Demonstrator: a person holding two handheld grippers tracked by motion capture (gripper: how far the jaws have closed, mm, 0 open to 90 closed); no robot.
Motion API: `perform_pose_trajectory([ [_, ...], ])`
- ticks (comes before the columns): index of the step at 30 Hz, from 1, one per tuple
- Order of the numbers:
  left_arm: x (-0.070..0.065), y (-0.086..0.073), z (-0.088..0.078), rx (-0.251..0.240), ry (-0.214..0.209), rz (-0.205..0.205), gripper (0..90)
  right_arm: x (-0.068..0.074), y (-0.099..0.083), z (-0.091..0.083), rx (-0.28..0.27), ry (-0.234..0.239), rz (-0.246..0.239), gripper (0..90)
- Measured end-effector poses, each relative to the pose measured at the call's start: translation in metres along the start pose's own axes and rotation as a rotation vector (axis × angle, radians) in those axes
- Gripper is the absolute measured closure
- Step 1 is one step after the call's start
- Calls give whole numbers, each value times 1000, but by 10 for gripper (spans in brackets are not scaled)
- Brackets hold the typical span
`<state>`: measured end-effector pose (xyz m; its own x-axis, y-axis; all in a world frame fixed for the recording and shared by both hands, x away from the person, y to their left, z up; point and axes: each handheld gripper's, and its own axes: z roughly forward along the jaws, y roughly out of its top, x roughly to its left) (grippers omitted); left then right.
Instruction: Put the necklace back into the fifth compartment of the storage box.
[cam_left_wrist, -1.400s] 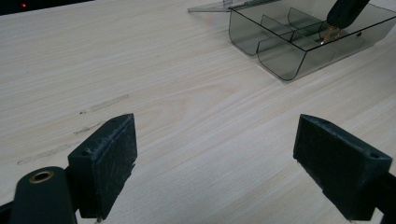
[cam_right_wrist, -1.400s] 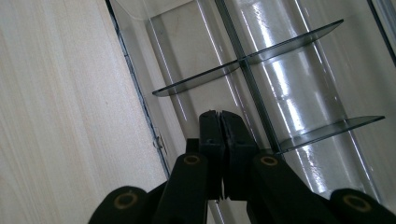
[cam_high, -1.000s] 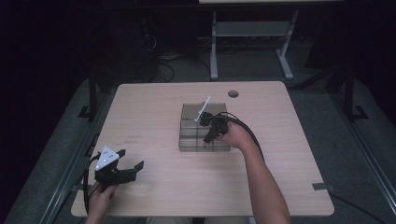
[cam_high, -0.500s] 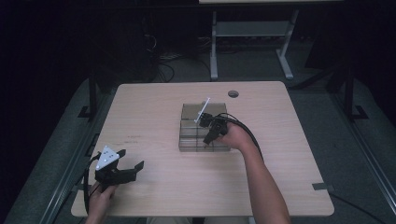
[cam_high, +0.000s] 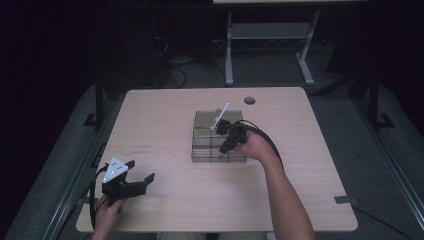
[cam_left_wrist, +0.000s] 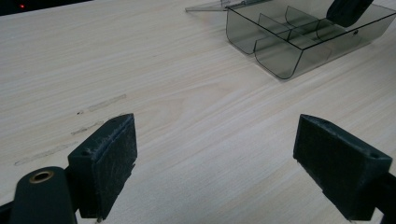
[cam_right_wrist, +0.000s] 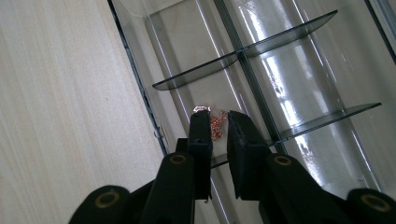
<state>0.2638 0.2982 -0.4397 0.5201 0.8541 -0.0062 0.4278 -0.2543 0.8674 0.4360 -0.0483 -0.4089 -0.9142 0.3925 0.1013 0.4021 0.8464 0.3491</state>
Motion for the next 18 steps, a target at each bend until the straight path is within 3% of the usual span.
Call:
perform_pose_trajectory([
  [18, -1, 0, 1, 6, -1, 2, 131, 5, -9, -18, -26, -23, -5, 691],
])
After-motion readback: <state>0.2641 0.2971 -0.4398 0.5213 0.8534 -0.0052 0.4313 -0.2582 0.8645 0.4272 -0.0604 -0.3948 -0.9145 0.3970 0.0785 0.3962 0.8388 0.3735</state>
